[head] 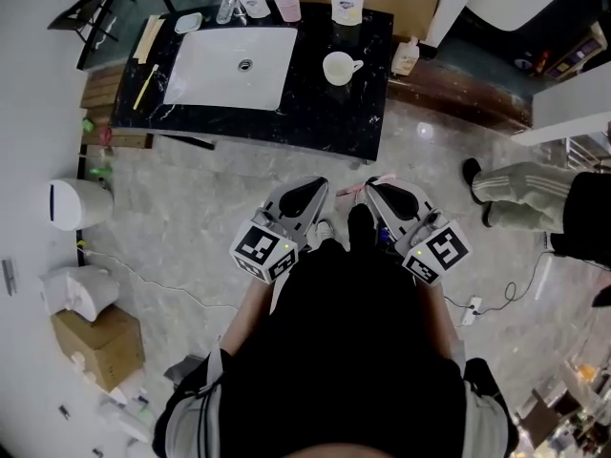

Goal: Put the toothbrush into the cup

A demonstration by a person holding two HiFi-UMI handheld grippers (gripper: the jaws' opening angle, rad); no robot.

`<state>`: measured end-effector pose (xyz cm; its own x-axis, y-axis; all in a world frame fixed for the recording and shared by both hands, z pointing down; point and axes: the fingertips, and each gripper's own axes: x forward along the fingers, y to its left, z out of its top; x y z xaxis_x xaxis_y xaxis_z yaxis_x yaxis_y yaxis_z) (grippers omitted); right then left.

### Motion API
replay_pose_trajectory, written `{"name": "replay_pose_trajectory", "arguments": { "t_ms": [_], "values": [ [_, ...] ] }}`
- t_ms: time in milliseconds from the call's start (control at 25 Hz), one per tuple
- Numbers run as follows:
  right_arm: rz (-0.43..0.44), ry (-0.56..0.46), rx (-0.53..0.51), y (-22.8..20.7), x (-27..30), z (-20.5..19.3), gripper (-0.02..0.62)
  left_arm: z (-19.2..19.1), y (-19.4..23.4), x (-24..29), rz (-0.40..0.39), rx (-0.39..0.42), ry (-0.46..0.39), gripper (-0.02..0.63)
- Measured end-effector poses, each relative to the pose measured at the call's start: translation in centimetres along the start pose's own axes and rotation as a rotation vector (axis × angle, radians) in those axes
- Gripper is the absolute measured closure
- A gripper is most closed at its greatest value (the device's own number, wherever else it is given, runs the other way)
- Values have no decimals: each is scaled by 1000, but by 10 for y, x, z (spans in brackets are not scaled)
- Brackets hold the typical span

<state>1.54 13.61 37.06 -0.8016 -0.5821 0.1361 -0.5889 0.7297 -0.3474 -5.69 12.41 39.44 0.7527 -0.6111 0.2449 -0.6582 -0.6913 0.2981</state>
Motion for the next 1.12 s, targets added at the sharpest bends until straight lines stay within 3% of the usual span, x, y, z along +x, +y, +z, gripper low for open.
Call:
{"name": "replay_pose_trajectory", "arguments": {
  "t_ms": [520,1120],
  "values": [
    [74,-25,11,-96,3,35,563,32,20,86,98,21,17,598],
    [139,-22,18,-127,23,50,563,45,43,110,170,20,30,598]
  ]
}}
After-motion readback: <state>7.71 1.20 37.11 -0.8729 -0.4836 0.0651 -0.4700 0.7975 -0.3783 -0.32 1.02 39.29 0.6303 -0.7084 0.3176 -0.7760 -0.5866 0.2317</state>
